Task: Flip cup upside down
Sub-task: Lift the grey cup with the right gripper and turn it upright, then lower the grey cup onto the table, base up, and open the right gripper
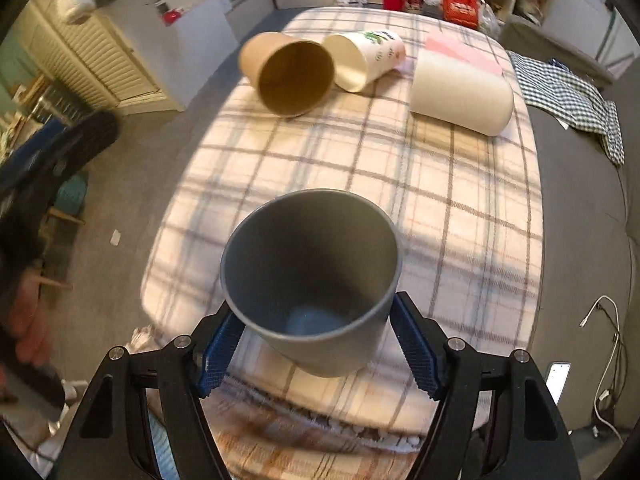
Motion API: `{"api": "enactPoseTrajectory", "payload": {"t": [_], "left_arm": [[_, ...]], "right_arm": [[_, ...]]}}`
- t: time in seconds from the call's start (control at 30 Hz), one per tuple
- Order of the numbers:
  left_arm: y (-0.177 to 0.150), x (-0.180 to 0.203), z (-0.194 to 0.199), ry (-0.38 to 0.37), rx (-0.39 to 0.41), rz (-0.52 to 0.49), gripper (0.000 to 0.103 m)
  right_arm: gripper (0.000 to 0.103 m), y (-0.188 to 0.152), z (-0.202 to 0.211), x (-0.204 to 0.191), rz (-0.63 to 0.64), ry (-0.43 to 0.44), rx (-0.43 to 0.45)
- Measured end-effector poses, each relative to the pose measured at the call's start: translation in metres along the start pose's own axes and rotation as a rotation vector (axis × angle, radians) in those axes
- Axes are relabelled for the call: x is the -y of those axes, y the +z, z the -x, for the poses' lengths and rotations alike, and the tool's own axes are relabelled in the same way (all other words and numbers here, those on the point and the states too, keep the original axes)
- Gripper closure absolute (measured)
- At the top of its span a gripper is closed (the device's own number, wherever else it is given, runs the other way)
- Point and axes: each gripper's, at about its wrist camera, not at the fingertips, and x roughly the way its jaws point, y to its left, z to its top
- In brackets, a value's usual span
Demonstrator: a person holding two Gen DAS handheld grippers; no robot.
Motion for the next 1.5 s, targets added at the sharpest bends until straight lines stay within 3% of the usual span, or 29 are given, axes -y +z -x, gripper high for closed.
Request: {"api": "enactPoseTrajectory", "payload": {"t": [0.3, 0.6, 0.73, 0.87, 1.17, 1.5], "left_arm": [[-0.013, -0.002, -0.032, 0.036, -0.098, 0.015, 0.000], [-0.017, 0.011, -0.038, 0.053, -0.112, 0.053, 0.000], [-0.014, 0.024, -0.029, 0.044, -0.079, 0.038, 0.000], [-0.014, 0.041, -0.017, -0.016, -0.058, 0.048, 0.000], [-0.018, 0.101, -0.006, -0.131, -0.089, 0.006, 0.000], [-0.042, 0.149, -0.043, -0.177, -0.192, -0.021, 0.001]], "right_arm": [[0.031, 0.031, -0.023, 0.012, -0.052, 0.001, 0.058], [0.031, 0.045, -0.034, 0.018, -0.048, 0.063, 0.098], [0.025, 0.035, -0.017, 0.029, -0.056, 0.033, 0.167], [0.022, 0.022, 0.010, 0.050, -0.079, -0.003, 0.265], [0.019, -0.014, 0.062, 0.108, -0.183, -0.129, 0.453], [0.019, -0.053, 0.046, 0.153, -0.316, -0.126, 0.428]]}}
